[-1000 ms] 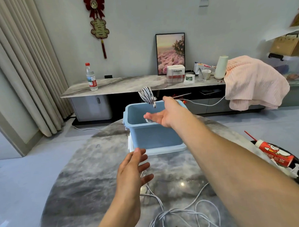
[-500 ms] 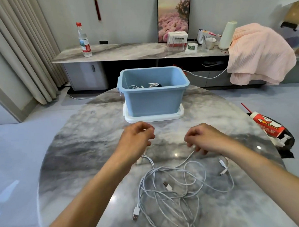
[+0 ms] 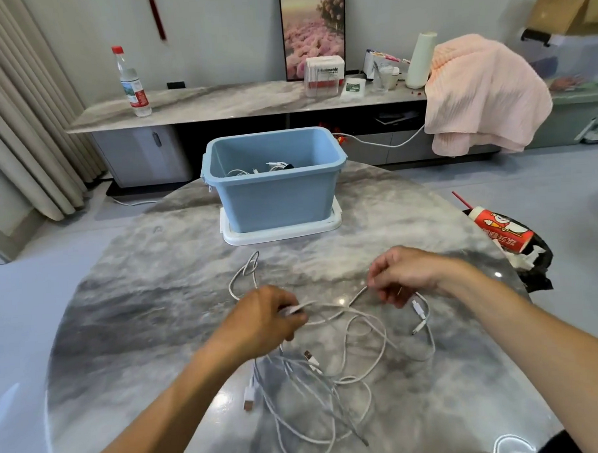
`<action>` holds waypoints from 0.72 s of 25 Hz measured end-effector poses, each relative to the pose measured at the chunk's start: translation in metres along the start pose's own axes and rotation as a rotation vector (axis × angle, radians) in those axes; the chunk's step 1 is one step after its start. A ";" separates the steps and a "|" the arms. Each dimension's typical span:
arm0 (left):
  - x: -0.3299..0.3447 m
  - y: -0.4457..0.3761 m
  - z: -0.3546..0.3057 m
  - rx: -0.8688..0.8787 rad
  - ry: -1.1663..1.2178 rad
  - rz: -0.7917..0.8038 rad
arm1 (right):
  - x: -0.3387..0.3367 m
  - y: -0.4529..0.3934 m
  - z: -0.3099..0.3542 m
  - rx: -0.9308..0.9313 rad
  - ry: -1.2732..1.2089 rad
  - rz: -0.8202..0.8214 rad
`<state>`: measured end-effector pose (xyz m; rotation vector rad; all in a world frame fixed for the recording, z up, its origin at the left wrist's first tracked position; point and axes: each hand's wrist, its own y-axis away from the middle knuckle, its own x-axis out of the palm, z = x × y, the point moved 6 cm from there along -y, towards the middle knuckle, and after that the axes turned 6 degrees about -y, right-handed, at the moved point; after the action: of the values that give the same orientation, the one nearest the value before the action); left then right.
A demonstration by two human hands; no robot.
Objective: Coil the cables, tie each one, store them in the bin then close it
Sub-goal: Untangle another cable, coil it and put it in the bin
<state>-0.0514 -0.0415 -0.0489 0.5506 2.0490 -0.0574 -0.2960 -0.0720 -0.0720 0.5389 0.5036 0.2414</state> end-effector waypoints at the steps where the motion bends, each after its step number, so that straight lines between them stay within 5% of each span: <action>1: -0.012 0.002 -0.007 0.023 0.157 -0.021 | -0.011 -0.003 0.001 -0.031 0.001 -0.085; 4: -0.049 0.015 -0.029 0.138 0.496 -0.054 | -0.030 -0.007 -0.018 0.014 0.497 -0.286; 7: -0.041 0.029 -0.032 0.212 0.348 0.228 | -0.015 -0.012 -0.045 0.132 0.529 -0.262; 12: -0.013 0.036 -0.024 0.196 0.015 0.496 | -0.013 -0.009 -0.018 0.097 0.001 -0.295; 15: -0.013 0.035 -0.018 0.146 -0.111 0.561 | -0.038 0.022 0.037 -0.131 -0.613 -0.302; 18: -0.009 0.040 -0.010 0.095 -0.330 0.633 | -0.064 0.062 0.087 -0.426 -0.918 -0.285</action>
<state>-0.0396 -0.0065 -0.0292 1.1452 1.4867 0.1238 -0.3112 -0.0797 0.0517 0.1156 -0.3658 -0.1799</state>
